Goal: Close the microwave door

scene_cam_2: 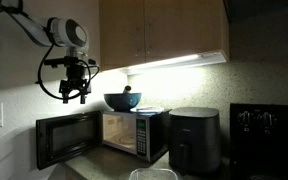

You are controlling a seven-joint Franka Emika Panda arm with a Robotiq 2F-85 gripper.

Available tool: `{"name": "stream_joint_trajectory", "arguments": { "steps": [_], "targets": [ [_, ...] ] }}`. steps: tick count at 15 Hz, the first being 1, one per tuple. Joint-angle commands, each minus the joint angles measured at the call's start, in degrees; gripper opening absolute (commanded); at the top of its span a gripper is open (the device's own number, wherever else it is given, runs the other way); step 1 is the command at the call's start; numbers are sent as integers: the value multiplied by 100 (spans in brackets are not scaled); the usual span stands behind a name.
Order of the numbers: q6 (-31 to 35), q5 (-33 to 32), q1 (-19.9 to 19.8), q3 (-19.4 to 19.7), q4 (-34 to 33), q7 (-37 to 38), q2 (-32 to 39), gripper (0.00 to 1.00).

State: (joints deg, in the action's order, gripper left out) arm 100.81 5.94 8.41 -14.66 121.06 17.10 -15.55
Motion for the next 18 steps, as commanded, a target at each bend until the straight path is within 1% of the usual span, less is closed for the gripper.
{"name": "stream_joint_trajectory", "arguments": {
  "steps": [1,12,15,18],
  "targets": [
    [-15,-14,50,44,-15,13,8,100],
    [-15,-14,50,45,-15,13,9,100],
    [-88,56,185,-88,-208,-6,361,100],
    [-71,130,457,-261,-377,-94,829,100]
  ]
}}
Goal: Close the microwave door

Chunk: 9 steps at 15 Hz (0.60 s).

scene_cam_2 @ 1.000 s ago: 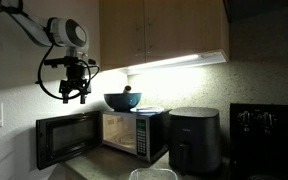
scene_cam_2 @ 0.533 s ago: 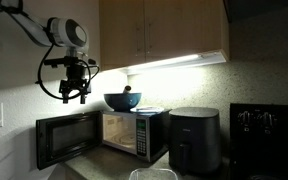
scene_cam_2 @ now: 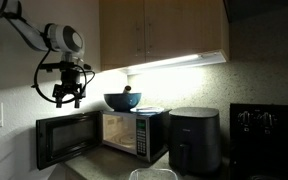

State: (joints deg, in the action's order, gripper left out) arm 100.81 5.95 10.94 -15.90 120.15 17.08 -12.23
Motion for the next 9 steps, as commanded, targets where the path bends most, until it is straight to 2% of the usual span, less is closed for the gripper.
{"name": "stream_joint_trajectory", "arguments": {
  "steps": [1,3,4,8,9],
  "targets": [
    [16,171,302,-184,-328,-170,645,100],
    [182,91,466,-276,-421,-208,894,100],
    [120,22,428,-198,-248,-22,639,100],
    [131,20,474,-188,-294,-10,757,100],
    [126,315,489,-162,-317,-164,800,100]
  ]
}}
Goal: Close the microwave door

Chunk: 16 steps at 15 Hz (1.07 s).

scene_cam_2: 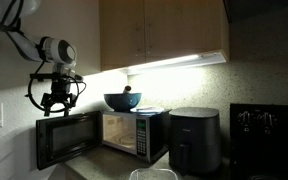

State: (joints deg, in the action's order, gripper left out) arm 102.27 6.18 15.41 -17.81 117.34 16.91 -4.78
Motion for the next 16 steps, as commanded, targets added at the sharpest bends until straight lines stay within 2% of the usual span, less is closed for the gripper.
{"name": "stream_joint_trajectory", "arguments": {
  "steps": [1,7,10,11,16],
  "targets": [
    [419,465,62,15,56,-92,70,100],
    [2098,1565,274,-93,83,-675,557,100],
    [2954,1838,329,-118,157,-862,734,100],
    [2571,1575,335,-102,23,-578,721,100],
    [3031,1732,384,-153,21,-758,898,100]
  ]
}}
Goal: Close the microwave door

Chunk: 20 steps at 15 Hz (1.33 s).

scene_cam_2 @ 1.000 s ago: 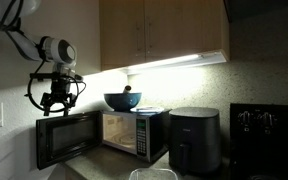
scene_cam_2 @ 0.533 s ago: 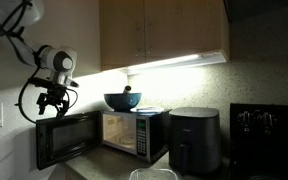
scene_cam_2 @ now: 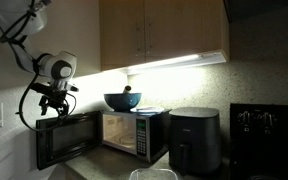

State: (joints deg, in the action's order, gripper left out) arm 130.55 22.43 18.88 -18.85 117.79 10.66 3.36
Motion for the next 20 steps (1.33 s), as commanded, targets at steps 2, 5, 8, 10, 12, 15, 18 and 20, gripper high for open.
{"name": "stream_joint_trajectory", "arguments": {
  "steps": [2,5,8,10,12,15,18,20],
  "targets": [
    [343,184,86,-104,-122,-205,248,100],
    [670,329,134,-196,-196,-303,441,100],
    [923,513,139,-272,-249,-414,598,100],
    [982,296,172,-255,-228,-251,626,100],
    [1108,-274,256,-130,-121,302,554,100],
    [1020,-848,244,-7,-24,887,375,100],
    [797,-731,173,-11,-73,1008,296,100],
    [812,-692,176,-20,-232,842,499,100]
  ]
}}
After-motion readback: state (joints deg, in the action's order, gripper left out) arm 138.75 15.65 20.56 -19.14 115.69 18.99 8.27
